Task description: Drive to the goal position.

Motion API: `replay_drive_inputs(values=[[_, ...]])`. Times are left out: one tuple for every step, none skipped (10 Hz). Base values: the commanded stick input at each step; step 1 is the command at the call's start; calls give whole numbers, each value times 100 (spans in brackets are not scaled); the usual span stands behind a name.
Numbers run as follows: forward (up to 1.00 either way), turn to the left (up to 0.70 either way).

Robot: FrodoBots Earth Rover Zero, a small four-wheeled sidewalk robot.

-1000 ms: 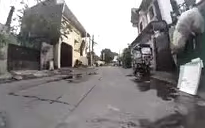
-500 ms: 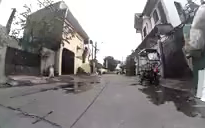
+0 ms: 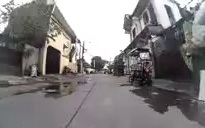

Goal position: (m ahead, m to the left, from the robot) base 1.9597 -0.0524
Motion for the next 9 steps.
replay_drive_inputs(values=[[100,0],[100,0],[100,-8],[100,-11],[100,0],[100,0],[100,0],[100,0],[100,-1]])
